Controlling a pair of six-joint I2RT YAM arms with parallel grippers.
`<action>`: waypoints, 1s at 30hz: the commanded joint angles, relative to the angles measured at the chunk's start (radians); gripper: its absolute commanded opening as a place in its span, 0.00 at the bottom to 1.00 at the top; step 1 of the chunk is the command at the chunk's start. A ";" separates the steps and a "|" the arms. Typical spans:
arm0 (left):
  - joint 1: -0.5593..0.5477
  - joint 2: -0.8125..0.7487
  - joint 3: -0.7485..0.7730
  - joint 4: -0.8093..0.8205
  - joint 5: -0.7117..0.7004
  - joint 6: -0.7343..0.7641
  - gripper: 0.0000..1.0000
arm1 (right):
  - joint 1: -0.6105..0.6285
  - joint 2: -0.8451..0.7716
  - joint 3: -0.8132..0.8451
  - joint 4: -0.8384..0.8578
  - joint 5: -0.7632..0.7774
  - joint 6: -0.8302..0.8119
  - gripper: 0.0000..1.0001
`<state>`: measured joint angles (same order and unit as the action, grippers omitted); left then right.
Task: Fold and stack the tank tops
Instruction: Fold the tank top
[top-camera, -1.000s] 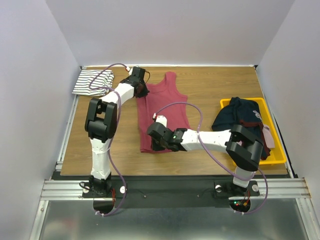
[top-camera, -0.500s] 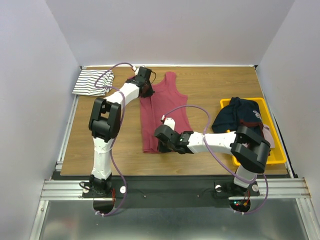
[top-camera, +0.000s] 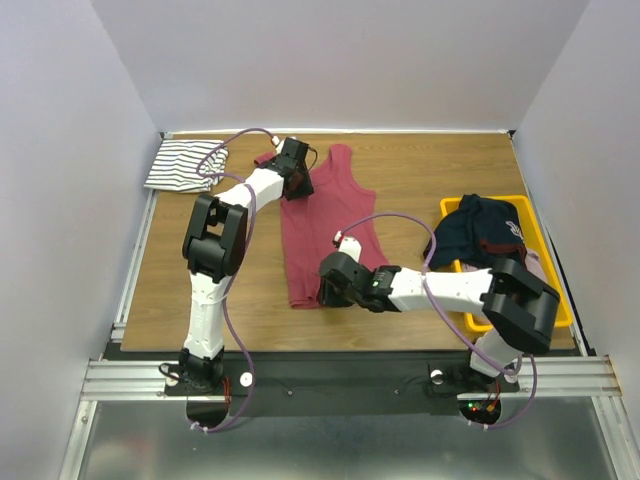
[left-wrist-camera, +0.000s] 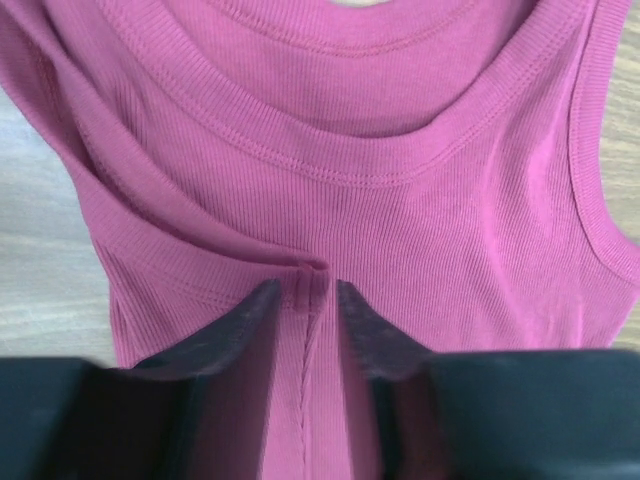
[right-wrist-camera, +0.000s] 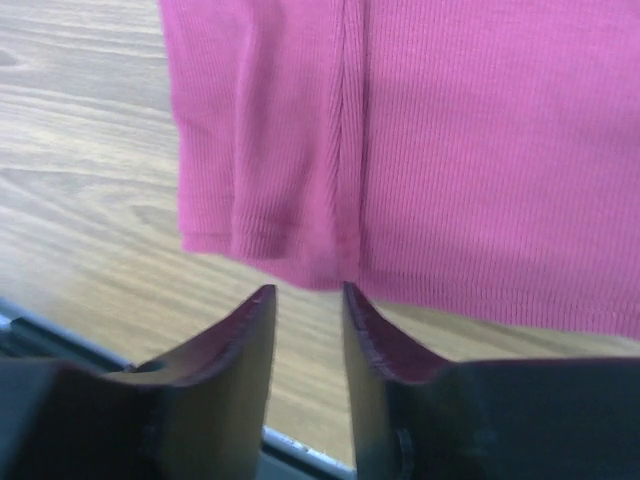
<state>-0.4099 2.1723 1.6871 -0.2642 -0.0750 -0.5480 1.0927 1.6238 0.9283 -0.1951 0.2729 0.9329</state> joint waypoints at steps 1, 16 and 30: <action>-0.001 -0.052 0.039 0.055 0.007 0.049 0.45 | 0.001 -0.117 -0.031 0.025 0.051 0.026 0.42; 0.034 -0.256 -0.165 0.126 0.015 -0.064 0.37 | 0.001 0.051 0.130 0.019 0.040 -0.086 0.36; 0.057 -0.249 -0.342 0.203 0.070 -0.081 0.32 | -0.001 0.036 -0.051 0.019 0.060 -0.009 0.14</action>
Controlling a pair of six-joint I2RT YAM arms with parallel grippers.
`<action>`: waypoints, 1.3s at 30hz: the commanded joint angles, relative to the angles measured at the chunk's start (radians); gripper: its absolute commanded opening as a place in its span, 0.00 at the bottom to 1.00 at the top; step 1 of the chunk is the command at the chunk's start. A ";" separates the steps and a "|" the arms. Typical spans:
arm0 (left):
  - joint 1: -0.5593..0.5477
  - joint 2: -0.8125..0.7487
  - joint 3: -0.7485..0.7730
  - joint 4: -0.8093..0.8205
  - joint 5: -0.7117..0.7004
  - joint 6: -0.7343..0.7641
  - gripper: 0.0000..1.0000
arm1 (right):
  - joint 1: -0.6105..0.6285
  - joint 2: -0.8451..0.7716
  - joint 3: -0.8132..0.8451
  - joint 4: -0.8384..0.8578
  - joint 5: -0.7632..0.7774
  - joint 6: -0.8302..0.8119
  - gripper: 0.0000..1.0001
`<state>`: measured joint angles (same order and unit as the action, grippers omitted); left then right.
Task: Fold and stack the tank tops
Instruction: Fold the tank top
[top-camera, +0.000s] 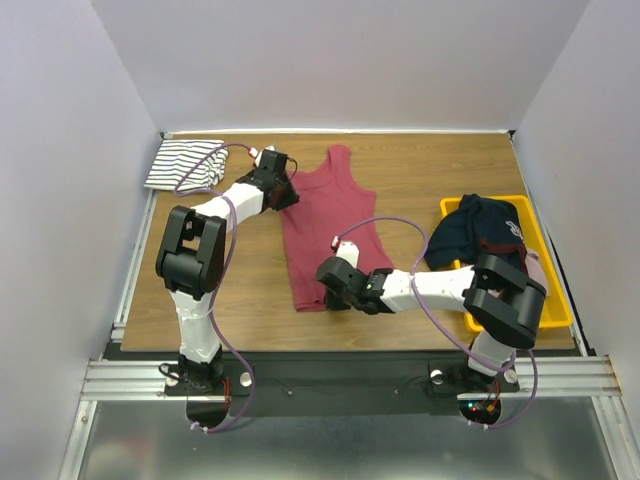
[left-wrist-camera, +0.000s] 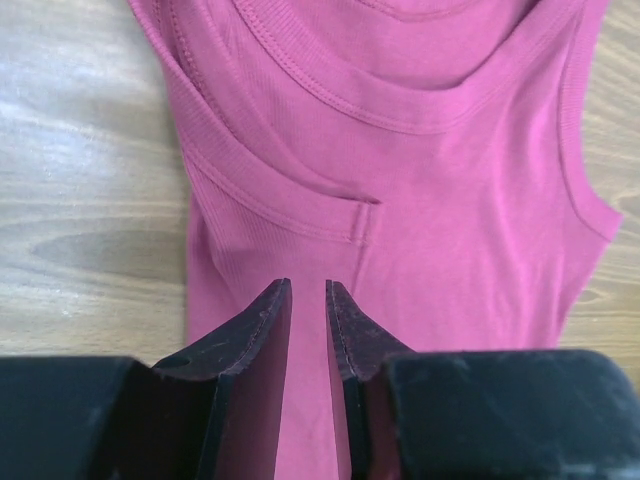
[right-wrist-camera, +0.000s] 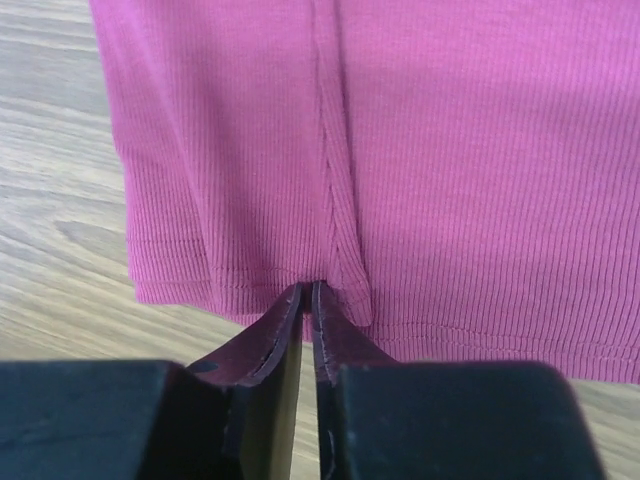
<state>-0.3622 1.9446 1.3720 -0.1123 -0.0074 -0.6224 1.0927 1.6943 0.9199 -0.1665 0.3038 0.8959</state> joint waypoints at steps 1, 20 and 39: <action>0.011 -0.021 -0.034 0.063 0.021 -0.008 0.35 | -0.001 -0.038 -0.049 -0.010 0.026 0.032 0.13; 0.069 0.105 0.036 0.048 0.083 0.027 0.41 | 0.096 0.102 0.143 0.015 -0.121 -0.023 0.09; 0.062 -0.005 0.141 0.019 0.107 0.082 0.51 | -0.077 -0.108 0.140 0.019 -0.104 -0.080 0.30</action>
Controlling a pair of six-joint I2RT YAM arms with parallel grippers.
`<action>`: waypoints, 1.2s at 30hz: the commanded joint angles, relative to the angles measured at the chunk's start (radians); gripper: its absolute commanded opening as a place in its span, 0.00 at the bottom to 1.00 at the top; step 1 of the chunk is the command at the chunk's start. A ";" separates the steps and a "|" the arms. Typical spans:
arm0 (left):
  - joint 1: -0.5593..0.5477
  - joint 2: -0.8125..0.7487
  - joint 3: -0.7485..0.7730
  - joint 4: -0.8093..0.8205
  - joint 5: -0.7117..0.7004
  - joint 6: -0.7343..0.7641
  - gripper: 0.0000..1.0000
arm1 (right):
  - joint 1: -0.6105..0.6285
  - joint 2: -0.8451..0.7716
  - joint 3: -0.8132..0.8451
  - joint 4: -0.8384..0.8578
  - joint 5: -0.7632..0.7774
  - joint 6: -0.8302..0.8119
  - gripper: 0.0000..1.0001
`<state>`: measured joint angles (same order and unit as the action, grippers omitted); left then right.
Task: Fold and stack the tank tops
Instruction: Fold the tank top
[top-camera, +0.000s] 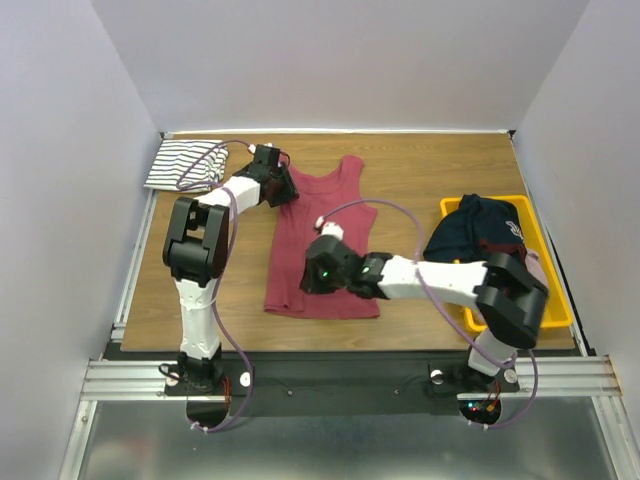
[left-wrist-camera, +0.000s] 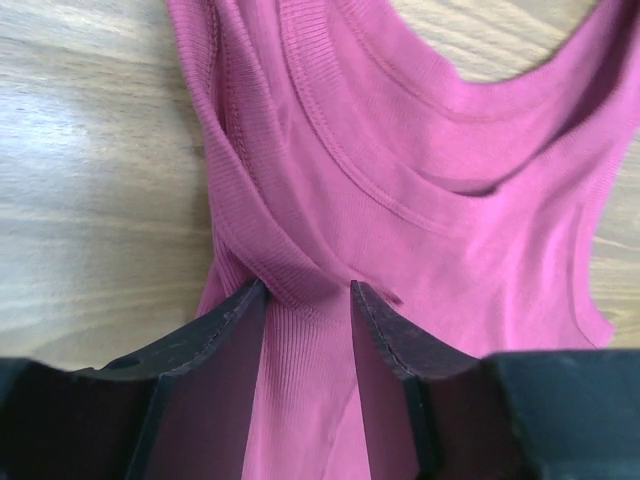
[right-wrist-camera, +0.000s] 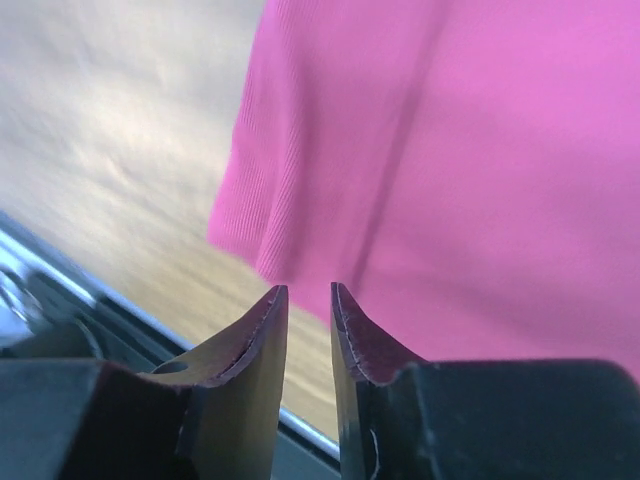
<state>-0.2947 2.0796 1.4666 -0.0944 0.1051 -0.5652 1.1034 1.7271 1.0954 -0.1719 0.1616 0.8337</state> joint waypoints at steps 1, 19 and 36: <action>-0.007 -0.157 0.043 -0.001 -0.014 0.024 0.51 | -0.109 -0.193 -0.046 0.023 0.038 -0.021 0.30; -0.427 -0.558 -0.431 0.087 -0.176 -0.091 0.45 | -0.817 0.054 0.096 0.055 -0.364 -0.222 0.27; -0.751 -0.495 -0.430 0.033 -0.194 -0.088 0.50 | -0.832 0.264 0.198 0.080 -0.341 -0.231 0.33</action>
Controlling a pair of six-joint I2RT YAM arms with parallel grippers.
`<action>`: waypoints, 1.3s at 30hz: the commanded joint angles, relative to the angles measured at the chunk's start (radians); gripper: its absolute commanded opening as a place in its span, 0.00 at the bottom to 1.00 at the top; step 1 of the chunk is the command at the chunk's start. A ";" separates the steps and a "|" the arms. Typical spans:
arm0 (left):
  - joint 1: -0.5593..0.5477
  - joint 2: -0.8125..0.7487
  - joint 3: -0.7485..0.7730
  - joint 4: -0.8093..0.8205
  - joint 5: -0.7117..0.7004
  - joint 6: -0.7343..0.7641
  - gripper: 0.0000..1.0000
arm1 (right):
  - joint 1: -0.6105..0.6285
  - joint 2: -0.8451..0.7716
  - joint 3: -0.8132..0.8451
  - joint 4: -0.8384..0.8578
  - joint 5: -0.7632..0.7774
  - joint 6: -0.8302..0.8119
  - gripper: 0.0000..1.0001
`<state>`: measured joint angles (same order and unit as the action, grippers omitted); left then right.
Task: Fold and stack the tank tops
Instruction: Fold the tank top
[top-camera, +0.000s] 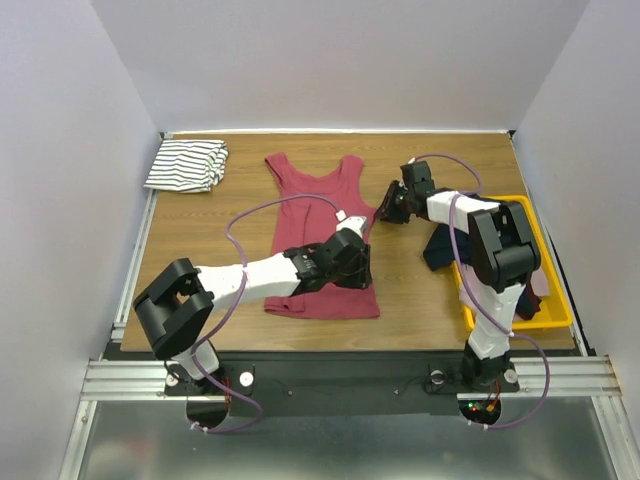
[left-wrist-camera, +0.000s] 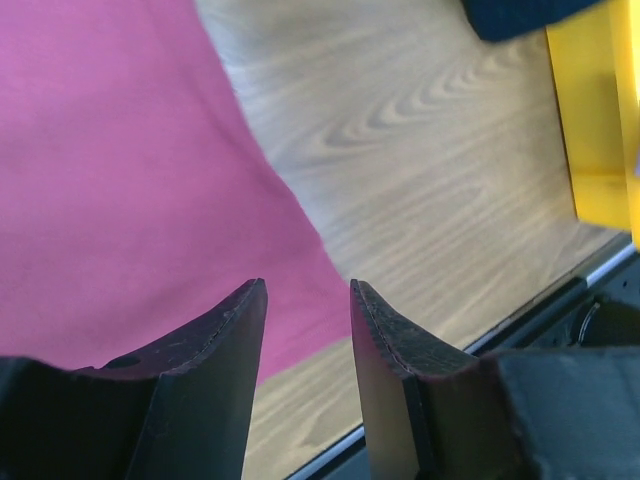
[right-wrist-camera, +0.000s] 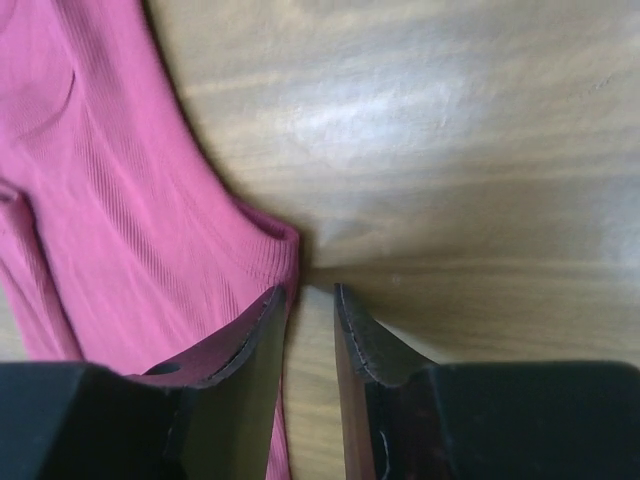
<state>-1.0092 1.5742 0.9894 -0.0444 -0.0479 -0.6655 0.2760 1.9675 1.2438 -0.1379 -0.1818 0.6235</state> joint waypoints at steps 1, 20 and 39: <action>-0.045 0.013 0.048 -0.025 -0.041 0.010 0.50 | -0.003 0.025 0.054 0.047 0.004 -0.021 0.33; -0.176 0.148 0.127 -0.092 -0.084 -0.006 0.51 | -0.004 -0.076 -0.003 0.112 0.015 0.007 0.33; -0.226 0.274 0.221 -0.160 -0.135 0.007 0.44 | -0.004 -0.010 0.022 0.112 0.004 0.005 0.33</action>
<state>-1.2163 1.8320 1.1683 -0.1898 -0.1642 -0.6697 0.2756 1.9404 1.2369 -0.0681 -0.1802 0.6289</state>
